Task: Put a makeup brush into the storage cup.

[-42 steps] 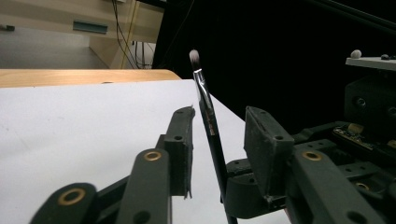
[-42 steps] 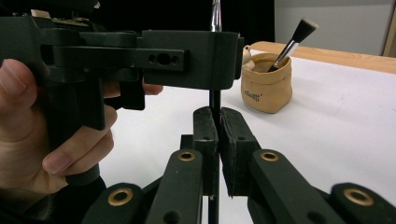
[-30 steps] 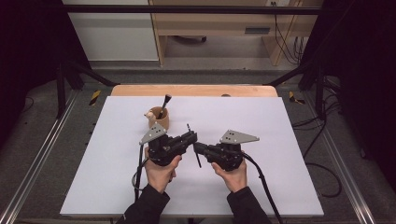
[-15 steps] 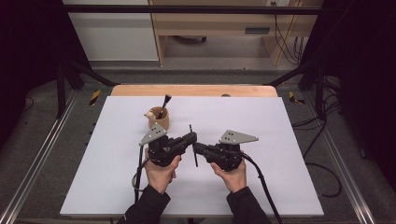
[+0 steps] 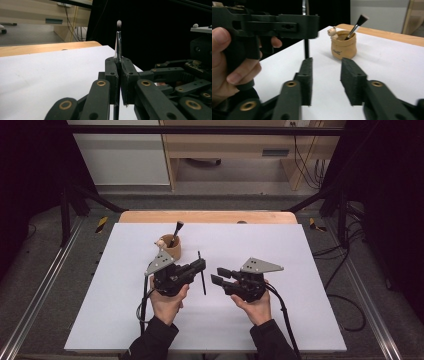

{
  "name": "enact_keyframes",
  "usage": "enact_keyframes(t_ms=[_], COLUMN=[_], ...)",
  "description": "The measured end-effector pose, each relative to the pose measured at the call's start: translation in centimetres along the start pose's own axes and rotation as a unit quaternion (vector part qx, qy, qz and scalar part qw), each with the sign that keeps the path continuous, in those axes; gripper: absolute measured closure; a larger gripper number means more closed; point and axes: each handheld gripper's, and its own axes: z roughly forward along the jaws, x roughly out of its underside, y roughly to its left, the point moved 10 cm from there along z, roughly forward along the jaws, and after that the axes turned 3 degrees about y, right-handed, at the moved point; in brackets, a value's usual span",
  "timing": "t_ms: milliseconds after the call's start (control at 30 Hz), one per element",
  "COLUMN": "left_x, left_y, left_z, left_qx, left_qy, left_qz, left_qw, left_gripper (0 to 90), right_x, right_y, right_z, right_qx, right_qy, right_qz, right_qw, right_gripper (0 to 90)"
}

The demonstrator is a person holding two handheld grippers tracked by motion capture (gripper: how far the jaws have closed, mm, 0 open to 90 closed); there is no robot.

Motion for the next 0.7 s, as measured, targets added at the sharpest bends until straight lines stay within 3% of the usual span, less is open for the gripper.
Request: enact_keyframes(t_ms=[367,700], left_x=[-0.9,-1.4], left_y=[1.7,3.3], left_z=[-1.8,-3.3], left_qx=[-0.025,-0.049], left_qy=[-0.001,-0.001], left_qz=[0.018,0.028], left_qw=[0.9995,0.9984], left_gripper=[84.6,84.7], right_x=[0.4,1.1], right_y=[-3.0,-4.3], right_z=[-2.2,-4.0], right_qx=[0.059,0.084], right_qy=[-0.009,-0.008], right_qz=[0.001,-0.010], right_qw=[0.9982,0.9964], right_gripper=[36.1,23.5])
